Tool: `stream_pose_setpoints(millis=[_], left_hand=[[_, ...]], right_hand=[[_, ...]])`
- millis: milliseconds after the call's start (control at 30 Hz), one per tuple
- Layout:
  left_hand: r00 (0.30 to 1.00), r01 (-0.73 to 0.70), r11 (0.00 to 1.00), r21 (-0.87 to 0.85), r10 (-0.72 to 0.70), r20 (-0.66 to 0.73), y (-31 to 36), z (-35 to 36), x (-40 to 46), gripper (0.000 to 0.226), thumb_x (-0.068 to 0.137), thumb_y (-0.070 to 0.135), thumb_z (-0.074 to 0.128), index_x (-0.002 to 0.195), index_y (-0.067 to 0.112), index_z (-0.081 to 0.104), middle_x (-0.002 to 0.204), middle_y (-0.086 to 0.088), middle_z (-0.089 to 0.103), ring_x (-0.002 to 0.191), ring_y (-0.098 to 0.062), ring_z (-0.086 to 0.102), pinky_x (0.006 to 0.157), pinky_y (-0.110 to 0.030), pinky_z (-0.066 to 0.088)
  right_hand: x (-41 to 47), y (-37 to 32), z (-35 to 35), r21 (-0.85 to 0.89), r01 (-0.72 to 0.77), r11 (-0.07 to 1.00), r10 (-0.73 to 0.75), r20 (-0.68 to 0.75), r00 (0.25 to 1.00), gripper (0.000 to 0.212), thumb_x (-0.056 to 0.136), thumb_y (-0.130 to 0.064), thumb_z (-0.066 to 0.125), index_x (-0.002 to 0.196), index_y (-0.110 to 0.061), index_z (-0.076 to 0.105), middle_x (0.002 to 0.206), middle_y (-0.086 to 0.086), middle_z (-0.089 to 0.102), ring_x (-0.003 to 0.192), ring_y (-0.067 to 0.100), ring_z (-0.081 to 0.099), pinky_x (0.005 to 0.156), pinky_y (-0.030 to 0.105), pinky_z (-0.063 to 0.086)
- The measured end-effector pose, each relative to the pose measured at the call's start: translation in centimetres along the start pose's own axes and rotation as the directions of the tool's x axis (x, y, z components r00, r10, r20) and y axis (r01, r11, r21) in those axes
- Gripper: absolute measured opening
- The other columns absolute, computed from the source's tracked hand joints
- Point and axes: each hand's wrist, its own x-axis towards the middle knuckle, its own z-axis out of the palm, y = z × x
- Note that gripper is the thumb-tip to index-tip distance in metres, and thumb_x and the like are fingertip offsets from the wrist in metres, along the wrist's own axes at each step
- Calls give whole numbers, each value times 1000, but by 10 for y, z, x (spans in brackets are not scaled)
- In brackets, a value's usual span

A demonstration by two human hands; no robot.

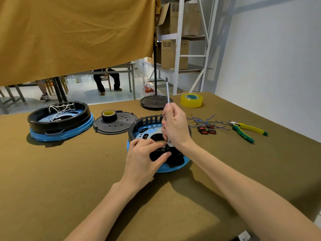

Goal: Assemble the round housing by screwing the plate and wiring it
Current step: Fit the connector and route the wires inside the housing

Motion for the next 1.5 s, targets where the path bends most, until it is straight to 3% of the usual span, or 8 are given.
stream_pose_setpoints(millis=[333,500,667,867,1000,1167,1333,1500], left_hand=[[998,-62,994,88,59,34,3,-5,-1,43,93,54,56,125,29,72,103,12,73,98,-4,60,100,-28,33],[995,-91,987,132,86,43,5,-5,2,48,93,56,52,123,26,73,100,9,76,93,-7,65,94,-31,42],[998,-55,994,89,52,35,1,0,0,47,92,58,58,120,25,75,109,10,74,109,-10,61,100,-33,43],[982,173,985,-5,-173,-77,-12,-5,5,47,98,55,45,123,25,72,139,5,56,141,-14,38,117,-38,23],[860,505,834,-221,-509,42,-14,-5,13,62,104,40,51,160,26,28,165,-1,23,151,-17,23,123,-42,25],[810,555,792,-256,-584,-50,-15,-12,6,61,101,44,52,154,24,29,143,-5,46,131,-20,47,111,-48,43],[806,547,791,-273,-586,-85,-28,-23,15,41,101,32,57,140,23,46,133,2,47,124,-13,47,103,-36,42],[845,511,764,-393,-531,66,-34,-13,20,39,106,15,48,145,21,49,130,7,60,110,3,59,79,-13,49]], right_hand=[[12,8,-40,-250,-167,954,140,-123,982,38,111,-34,36,101,-2,56,73,8,49,58,20,45,54,39,42],[2,41,-90,-807,-175,564,91,-150,984,33,110,-33,34,120,-15,60,102,3,55,84,18,55,69,36,43],[-10,72,-115,-980,-42,196,198,-3,980,39,107,-40,45,136,-16,54,125,9,64,112,29,61,88,41,50],[4,70,-119,-844,-154,514,244,-28,969,33,109,-35,40,109,-13,65,105,9,67,97,25,63,83,40,51],[10,51,-97,-643,-130,755,186,21,982,41,107,-47,39,93,-20,66,96,10,68,93,25,60,79,44,46],[19,51,-90,-656,-182,732,334,113,936,53,103,-14,53,152,-10,37,144,11,52,114,21,59,91,30,47],[30,53,-111,-544,-160,824,378,316,870,43,103,-15,58,146,-14,49,142,-1,57,132,13,52,102,20,41],[51,74,-131,-729,-173,662,210,-41,977,27,105,-21,48,113,-12,73,104,1,72,95,20,66,85,37,52]])
